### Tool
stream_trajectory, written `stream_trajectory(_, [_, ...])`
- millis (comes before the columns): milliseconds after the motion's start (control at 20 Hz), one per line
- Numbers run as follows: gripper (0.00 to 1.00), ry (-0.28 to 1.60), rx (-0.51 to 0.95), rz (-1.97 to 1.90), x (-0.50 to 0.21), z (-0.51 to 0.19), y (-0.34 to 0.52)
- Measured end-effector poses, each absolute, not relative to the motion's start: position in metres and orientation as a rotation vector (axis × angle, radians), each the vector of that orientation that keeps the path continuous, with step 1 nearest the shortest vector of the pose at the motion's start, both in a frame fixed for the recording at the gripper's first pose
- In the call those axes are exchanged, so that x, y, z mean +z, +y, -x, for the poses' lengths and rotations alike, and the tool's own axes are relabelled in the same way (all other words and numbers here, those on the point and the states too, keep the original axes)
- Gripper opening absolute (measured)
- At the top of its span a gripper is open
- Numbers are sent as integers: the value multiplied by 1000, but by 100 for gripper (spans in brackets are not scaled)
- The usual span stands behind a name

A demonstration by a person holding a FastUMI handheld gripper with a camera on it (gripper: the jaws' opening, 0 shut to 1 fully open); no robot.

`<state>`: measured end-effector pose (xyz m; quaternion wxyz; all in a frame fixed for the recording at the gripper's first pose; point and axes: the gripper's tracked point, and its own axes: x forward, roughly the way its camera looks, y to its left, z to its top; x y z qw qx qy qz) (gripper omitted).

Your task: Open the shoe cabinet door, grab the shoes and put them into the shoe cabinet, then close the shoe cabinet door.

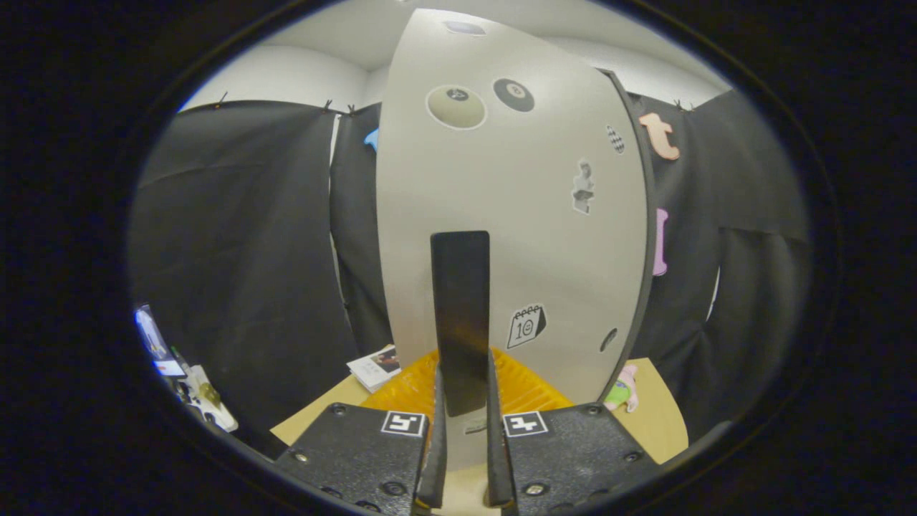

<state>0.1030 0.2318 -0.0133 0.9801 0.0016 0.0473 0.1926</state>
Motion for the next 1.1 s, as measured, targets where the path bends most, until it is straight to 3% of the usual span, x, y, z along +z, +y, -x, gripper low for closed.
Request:
stream_trajectory(700, [16, 134, 271, -109, -16, -69, 111])
stream_trajectory(1100, [5, 115, 80, -36, -15, -77, 49])
